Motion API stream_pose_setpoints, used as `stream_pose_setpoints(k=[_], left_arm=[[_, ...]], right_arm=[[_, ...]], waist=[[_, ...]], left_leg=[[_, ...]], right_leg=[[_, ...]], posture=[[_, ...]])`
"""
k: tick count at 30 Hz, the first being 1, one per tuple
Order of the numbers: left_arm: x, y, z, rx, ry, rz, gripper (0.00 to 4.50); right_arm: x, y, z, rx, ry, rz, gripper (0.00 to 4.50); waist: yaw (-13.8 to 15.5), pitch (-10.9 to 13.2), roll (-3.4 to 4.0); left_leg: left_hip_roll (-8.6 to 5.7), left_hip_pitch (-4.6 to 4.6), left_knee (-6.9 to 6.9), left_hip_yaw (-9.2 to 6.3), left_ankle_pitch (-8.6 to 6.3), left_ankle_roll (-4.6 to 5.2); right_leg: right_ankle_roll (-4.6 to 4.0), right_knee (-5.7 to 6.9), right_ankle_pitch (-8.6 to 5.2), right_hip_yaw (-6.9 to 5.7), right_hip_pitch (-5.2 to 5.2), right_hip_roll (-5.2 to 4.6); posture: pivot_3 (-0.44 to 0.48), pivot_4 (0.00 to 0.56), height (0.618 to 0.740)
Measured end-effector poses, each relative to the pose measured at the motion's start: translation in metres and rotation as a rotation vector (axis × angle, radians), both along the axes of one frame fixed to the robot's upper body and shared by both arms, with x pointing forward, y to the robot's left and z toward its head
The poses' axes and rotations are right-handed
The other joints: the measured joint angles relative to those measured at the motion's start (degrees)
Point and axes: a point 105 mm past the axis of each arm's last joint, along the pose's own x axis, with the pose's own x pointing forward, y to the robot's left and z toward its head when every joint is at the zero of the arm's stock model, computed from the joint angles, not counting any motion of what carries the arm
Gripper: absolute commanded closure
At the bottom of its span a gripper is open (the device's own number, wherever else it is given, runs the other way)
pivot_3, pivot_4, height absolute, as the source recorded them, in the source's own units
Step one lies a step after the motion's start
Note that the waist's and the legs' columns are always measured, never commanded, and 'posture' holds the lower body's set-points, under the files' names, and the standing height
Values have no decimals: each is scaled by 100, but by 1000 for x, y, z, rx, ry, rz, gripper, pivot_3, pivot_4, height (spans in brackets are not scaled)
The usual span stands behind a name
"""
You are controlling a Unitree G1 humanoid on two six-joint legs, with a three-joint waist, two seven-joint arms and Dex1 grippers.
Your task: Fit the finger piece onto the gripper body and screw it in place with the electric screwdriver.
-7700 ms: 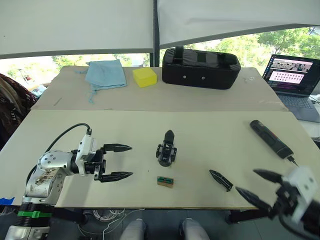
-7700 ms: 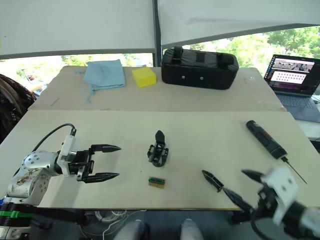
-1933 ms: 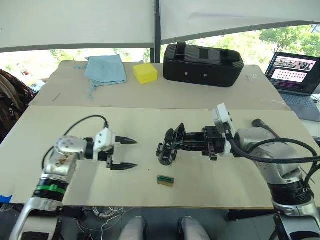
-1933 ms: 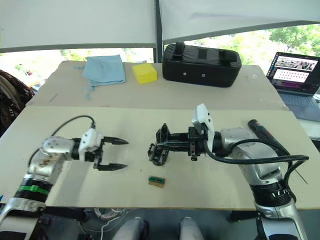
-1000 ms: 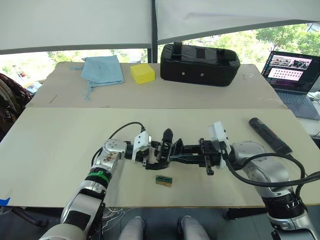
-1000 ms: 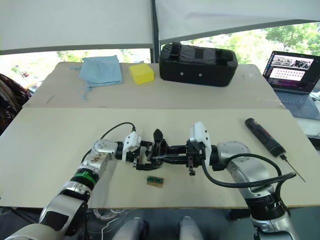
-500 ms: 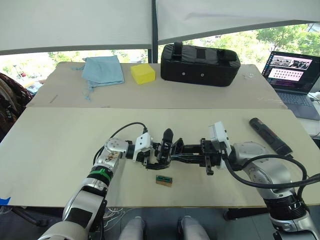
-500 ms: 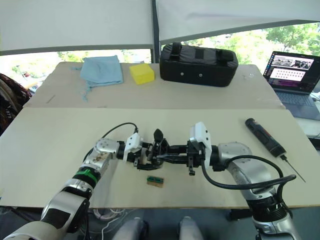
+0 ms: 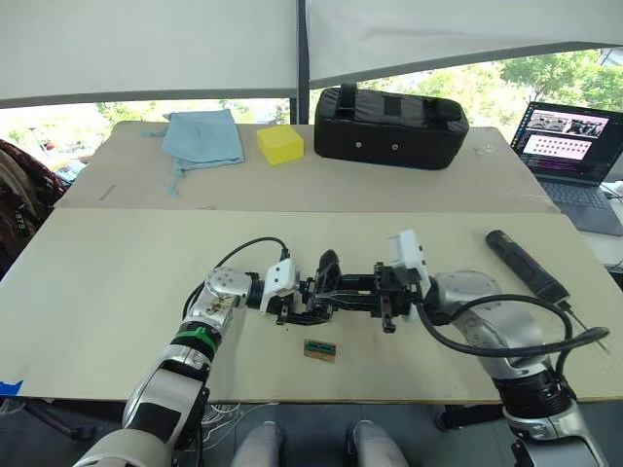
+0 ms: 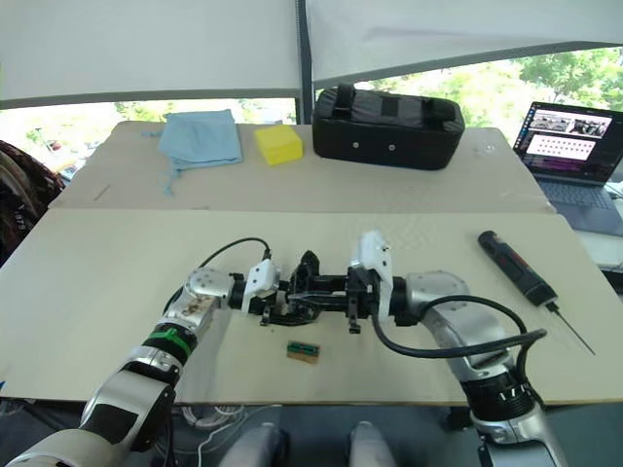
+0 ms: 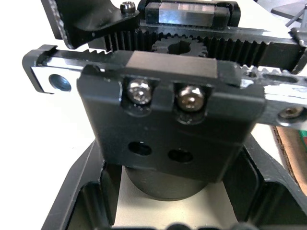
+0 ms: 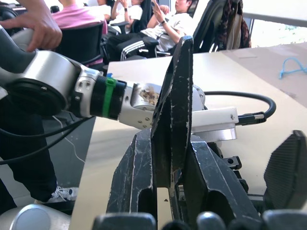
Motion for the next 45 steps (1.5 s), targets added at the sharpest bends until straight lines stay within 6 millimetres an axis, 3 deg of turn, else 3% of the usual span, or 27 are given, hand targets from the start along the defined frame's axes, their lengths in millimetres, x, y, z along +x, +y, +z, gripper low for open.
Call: stream_pose_setpoints(k=[14,38,45], left_arm=[[1,1,-1,8,45,20,2147],[2,2,-4,29,58,28,2147],[3,4,-7,38,70,42,2147]], right_arm=[[22,5,-29,-84,-13,-80,4130],[19,7,-37,-147,0,-54,4130],[25,10,-38,-189,46,-72,4131]], waist=[[-7,-1,1],[-14,-40,2],[-20,-41,2]], left_leg=[[1,13,7,1,0,0],[4,39,6,0,0,0],[9,107,-13,-3,-1,0]], right_leg=[[-1,11,0,2,8,3],[-1,7,-1,2,34,6],[7,-9,-12,-1,102,7]], posture=[[0,150,740],[0,150,740],[0,150,740]])
